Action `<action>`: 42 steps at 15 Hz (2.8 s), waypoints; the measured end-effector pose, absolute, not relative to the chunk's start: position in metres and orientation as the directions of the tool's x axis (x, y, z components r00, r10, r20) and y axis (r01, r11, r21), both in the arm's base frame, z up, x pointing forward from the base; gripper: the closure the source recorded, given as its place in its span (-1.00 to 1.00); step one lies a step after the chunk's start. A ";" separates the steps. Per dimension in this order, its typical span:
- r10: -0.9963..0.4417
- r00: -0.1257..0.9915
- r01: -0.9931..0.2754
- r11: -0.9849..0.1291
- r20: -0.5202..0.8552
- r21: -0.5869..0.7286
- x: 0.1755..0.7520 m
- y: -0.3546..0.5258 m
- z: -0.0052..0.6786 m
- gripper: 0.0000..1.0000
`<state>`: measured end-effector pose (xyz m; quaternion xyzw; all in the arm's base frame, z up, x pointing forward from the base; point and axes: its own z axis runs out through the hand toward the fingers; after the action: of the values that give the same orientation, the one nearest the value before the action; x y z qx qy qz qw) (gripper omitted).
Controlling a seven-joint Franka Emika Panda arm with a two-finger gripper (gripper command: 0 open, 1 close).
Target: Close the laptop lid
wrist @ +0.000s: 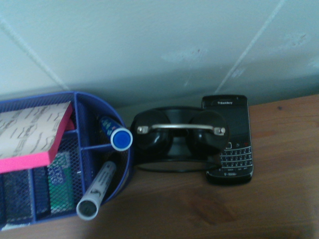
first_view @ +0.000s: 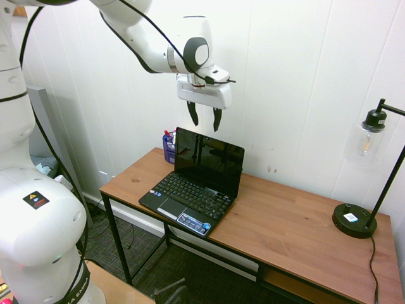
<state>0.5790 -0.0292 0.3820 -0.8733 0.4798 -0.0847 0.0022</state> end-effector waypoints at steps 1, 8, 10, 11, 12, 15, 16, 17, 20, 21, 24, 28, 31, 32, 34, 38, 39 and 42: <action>-0.842 0.520 -0.842 -0.534 0.143 -0.081 0.587 -0.033 0.374 1.00; -0.858 0.500 -0.860 -0.508 0.120 -0.053 0.618 -0.046 0.334 1.00; -0.857 0.502 -0.858 -0.510 0.118 -0.053 0.621 -0.043 0.332 1.00; -0.856 0.503 -0.858 -0.511 0.118 -0.051 0.621 -0.042 0.331 1.00; -0.856 0.503 -0.858 -0.511 0.118 -0.049 0.621 -0.042 0.330 1.00; -0.861 0.496 -0.862 -0.503 0.110 -0.053 0.621 -0.041 0.329 1.00; -0.862 0.495 -0.863 -0.502 0.109 -0.053 0.622 -0.040 0.328 1.00; -0.862 0.495 -0.863 -0.503 0.109 -0.053 0.622 -0.039 0.328 1.00; -0.863 0.493 -0.864 -0.500 0.108 -0.053 0.622 -0.035 0.328 1.00; -0.864 0.492 -0.865 -0.500 0.108 -0.053 0.622 -0.035 0.327 1.00; -0.867 0.488 -0.868 -0.494 0.106 -0.048 0.620 -0.036 0.325 1.00; -0.868 0.487 -0.871 -0.491 0.093 -0.028 0.608 -0.036 0.318 1.00; -0.872 0.482 -0.874 -0.485 0.086 -0.021 0.588 -0.037 0.319 1.00; -0.873 0.479 -0.875 -0.483 0.088 -0.028 0.582 -0.038 0.321 1.00; -0.875 0.476 -0.876 -0.480 0.088 -0.035 0.569 -0.038 0.324 1.00; -0.881 0.468 -0.882 -0.471 0.071 -0.030 0.539 -0.035 0.323 1.00; -0.883 0.464 -0.884 -0.467 0.063 -0.028 0.530 -0.034 0.319 1.00; -0.896 0.443 -0.896 -0.443 0.024 -0.015 0.501 -0.032 0.293 1.00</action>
<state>0.5013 -0.0317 0.2933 -0.8494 0.5275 -0.0143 0.0002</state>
